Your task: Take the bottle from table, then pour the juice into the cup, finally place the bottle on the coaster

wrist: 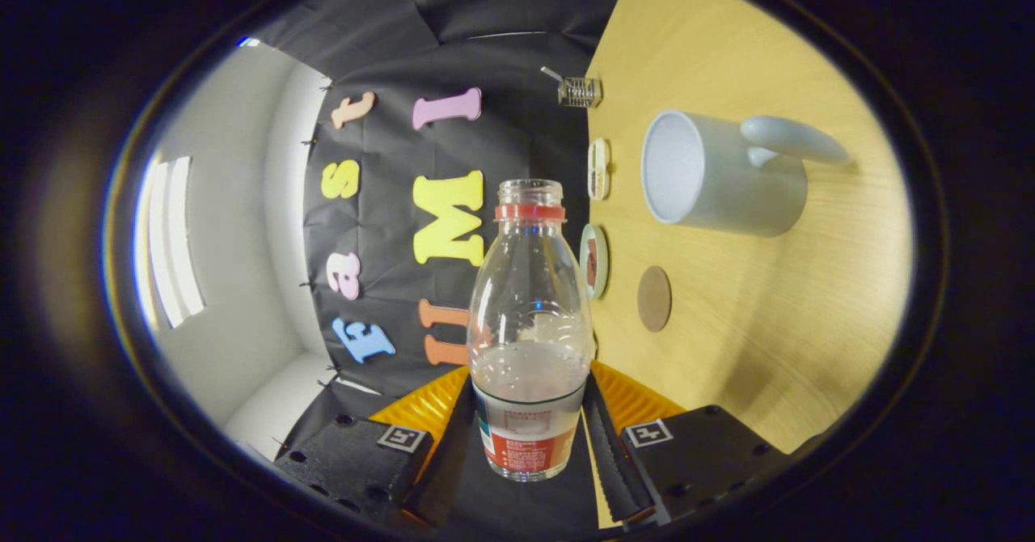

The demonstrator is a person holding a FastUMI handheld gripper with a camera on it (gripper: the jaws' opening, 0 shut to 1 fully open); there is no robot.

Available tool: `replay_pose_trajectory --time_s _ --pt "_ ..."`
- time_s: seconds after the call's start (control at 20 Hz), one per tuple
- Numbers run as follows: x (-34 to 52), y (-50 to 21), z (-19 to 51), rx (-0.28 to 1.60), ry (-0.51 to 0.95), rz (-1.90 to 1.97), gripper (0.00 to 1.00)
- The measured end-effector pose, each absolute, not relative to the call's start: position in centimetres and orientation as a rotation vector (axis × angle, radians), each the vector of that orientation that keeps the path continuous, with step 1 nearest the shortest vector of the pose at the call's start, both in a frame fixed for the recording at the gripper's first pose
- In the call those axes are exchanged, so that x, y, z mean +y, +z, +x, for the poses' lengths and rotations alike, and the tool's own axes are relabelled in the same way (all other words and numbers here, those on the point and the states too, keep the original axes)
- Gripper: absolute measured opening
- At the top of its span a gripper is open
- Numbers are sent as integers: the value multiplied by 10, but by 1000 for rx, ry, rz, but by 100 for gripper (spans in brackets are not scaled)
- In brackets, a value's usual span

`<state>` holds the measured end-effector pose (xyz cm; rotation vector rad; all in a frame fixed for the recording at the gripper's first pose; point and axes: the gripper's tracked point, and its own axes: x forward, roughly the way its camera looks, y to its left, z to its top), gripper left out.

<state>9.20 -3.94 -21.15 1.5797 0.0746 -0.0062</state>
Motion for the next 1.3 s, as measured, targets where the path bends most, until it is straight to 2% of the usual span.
replay_pose_trajectory --time_s 1.3 --pt "-51 -205 118 86 -49 1766 75"
